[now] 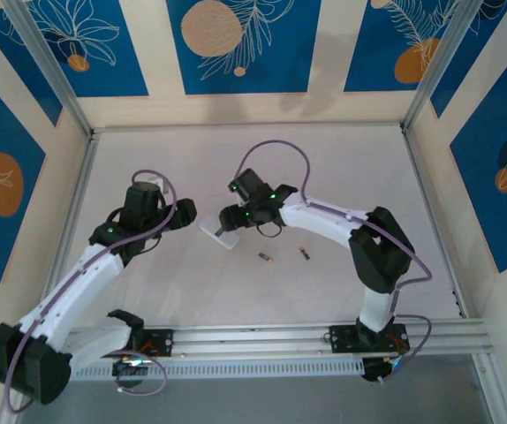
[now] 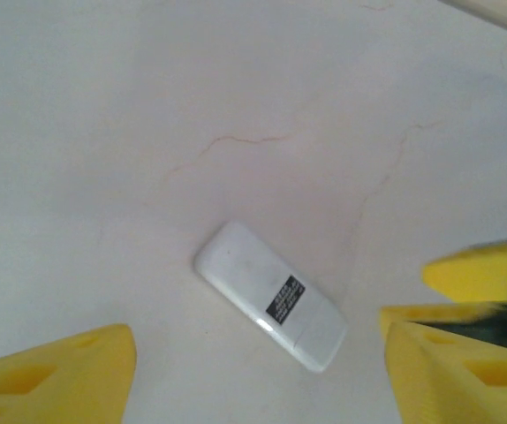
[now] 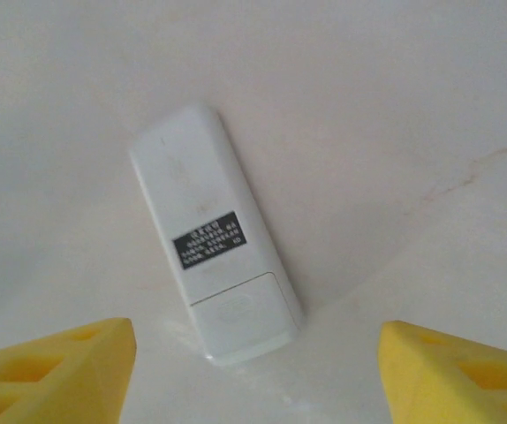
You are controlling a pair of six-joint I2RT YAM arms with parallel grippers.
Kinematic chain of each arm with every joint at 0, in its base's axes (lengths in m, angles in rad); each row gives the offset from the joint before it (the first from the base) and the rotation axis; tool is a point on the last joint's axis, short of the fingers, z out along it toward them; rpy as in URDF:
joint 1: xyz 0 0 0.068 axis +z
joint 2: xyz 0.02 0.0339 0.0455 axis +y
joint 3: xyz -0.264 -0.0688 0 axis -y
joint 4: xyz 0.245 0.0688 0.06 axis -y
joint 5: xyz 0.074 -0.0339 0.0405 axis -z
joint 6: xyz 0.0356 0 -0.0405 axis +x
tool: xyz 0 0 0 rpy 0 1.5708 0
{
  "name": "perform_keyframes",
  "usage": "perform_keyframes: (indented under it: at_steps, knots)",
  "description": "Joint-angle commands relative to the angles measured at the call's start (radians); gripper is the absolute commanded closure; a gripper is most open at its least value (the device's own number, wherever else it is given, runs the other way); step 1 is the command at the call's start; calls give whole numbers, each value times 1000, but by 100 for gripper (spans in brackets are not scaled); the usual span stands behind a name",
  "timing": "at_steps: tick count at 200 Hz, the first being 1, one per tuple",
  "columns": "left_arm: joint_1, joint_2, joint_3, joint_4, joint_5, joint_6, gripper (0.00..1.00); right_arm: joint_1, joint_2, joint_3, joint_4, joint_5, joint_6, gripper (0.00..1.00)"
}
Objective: Load the batteries into the remote control
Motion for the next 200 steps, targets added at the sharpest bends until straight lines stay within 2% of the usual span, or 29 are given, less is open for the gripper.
perform_keyframes:
  at_steps: [1, 13, 45, 54, 82, 131, 176, 200]
  knots:
    - [25, 93, -24, 152, 73, -1, 38, -18, -30, -56, -44, -121, 286, 29]
    - [28, 157, -21, 195, 80, 25, 51, -28, -33, -71, -53, -151, 389, 32]
    - [38, 312, -15, 286, 111, 67, 56, -20, -22, -98, -17, -216, 572, 37]
    - [41, 350, -15, 318, 125, 76, 60, -15, -15, -104, 2, -222, 612, 37]
    - [47, 449, 0, 347, 121, 121, 62, -5, 17, -103, 17, -209, 699, 44]
    - [54, 585, -6, 414, 180, 130, 62, 2, 73, -96, 41, -198, 771, 47]
    - [54, 619, -22, 437, 169, 150, 58, 6, 113, -101, 61, -188, 807, 47]
    - [54, 640, -34, 449, 166, 160, 57, 7, 142, -85, 65, -192, 814, 51]
